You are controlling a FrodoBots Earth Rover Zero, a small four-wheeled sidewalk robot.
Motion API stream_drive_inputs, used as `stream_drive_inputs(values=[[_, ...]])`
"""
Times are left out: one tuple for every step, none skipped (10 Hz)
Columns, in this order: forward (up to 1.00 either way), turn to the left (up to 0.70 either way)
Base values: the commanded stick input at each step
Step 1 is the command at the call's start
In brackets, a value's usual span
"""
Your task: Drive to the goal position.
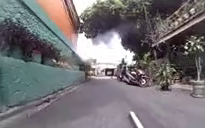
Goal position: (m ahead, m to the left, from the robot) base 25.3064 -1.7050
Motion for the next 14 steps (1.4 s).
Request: stream_drive_inputs(values=[[0.85,-0.26],[0.85,-0.22],[0.85,-0.18],[0.85,-0.14],[0.85,-0.1],[0.85,-0.06],[0.85,-0.02],[0.85,0.0],[0.85,0.0],[0.85,0.0],[0.85,0.0],[0.85,0.0],[0.85,0.0],[0.85,0.0]])
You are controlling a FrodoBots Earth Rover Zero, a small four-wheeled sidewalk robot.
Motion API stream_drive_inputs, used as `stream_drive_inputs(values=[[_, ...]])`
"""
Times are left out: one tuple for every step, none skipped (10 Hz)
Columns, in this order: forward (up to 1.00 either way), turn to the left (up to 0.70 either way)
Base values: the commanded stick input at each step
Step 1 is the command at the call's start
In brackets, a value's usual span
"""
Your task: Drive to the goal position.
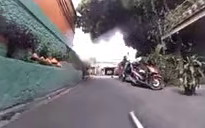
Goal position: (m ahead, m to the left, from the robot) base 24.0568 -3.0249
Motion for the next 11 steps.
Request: stream_drive_inputs(values=[[0.85,-0.17],[0.85,-0.29],[0.85,-0.32],[0.85,-0.31],[0.85,-0.3],[0.85,-0.22],[0.85,0.0],[0.85,0.0],[0.85,0.0],[0.85,0.0],[0.85,0.0]])
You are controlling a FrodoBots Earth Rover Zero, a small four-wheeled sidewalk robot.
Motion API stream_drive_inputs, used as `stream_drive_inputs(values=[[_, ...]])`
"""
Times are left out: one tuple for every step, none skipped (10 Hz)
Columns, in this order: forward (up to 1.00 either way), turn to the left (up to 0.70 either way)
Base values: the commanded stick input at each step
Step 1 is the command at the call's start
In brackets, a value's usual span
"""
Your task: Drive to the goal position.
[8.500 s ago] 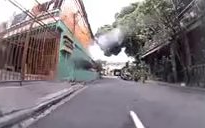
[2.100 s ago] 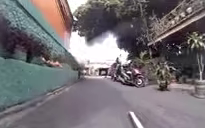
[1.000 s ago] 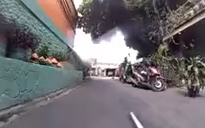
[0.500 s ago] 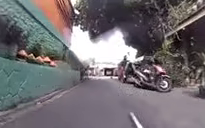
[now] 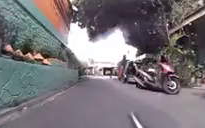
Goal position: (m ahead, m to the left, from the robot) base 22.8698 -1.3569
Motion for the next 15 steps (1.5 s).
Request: stream_drive_inputs(values=[[0.85,-0.04],[0.85,-0.23],[0.85,-0.33],[0.85,-0.33],[0.85,-0.3],[0.85,-0.27],[0.85,-0.24],[0.85,-0.22],[0.85,-0.19],[0.85,-0.16],[0.85,-0.13],[0.85,-0.1],[0.85,-0.11],[0.85,-0.25],[0.85,-0.26]])
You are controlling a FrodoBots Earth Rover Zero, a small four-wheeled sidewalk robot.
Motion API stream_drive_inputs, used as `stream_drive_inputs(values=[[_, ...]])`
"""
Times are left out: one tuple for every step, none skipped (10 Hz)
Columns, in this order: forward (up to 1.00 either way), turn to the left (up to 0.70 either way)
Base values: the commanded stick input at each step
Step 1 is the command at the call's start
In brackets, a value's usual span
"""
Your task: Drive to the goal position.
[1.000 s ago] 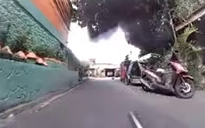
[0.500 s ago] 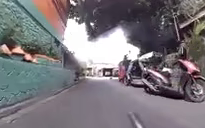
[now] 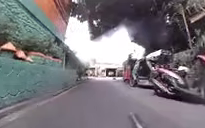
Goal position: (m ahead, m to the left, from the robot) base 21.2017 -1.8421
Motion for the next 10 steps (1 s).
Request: stream_drive_inputs(values=[[0.85,-0.02],[0.85,0.0],[0.85,0.0],[0.85,0.0],[0.85,0.0],[0.85,0.0],[0.85,0.0],[0.85,0.0],[0.85,0.0],[0.85,0.0]])
